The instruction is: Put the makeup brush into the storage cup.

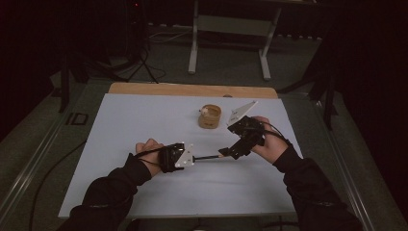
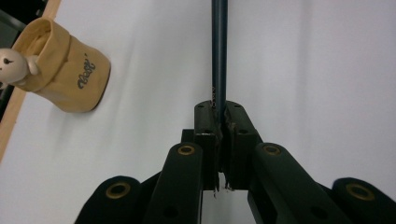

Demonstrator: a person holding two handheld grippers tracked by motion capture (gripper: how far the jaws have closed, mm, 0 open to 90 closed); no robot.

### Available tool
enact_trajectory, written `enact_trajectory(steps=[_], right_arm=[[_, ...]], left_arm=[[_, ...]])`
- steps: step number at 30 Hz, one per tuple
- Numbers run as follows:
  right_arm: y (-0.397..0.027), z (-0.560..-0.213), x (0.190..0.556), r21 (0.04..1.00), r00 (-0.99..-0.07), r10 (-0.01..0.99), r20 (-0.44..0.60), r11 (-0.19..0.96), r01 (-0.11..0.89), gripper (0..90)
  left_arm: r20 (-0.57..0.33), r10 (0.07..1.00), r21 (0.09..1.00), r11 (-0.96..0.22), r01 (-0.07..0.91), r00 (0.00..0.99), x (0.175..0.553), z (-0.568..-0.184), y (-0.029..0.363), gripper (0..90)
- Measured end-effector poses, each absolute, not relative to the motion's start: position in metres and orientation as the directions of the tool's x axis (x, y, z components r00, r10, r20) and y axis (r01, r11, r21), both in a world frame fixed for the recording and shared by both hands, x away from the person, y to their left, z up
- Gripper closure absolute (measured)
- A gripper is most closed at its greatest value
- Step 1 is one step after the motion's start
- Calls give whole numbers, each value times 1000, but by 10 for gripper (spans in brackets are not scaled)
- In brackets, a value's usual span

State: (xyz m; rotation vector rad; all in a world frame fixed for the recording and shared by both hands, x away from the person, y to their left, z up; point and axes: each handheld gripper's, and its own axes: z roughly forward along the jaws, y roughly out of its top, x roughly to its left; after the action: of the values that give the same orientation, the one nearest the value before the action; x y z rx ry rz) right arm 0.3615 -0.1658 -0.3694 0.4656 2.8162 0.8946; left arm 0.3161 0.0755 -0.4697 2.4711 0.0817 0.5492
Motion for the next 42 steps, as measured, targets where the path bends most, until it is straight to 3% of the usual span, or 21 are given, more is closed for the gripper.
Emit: enact_trajectory(steps=[3, 4, 10, 15, 24, 42], right_arm=[[-171, -364, 358, 654, -919, 389, -58, 711, 259, 132], [-173, -363, 357, 671, -917, 396, -44, 692, 267, 130], [-178, -360, 350, 718, -896, 434, -97, 654, 239, 133], [-191, -354, 343, 784, -865, 495, -80, 567, 252, 131], [-204, -347, 335, 822, -838, 538, -91, 516, 243, 127], [-208, -346, 325, 841, -808, 574, -130, 495, 216, 117]], left_arm=[[355, 199, 585, -809, -51, 913, 316, -469, 75, 862], [311, 220, 621, -783, -22, 924, 318, -467, 76, 862], [255, 263, 664, -748, 29, 931, 321, -463, 76, 862], [143, 299, 711, -694, 112, 943, 325, -463, 81, 862], [-26, 341, 793, -566, 227, 940, 329, -465, 91, 862], [-170, 384, 864, -384, 324, 908, 332, -468, 102, 863]])
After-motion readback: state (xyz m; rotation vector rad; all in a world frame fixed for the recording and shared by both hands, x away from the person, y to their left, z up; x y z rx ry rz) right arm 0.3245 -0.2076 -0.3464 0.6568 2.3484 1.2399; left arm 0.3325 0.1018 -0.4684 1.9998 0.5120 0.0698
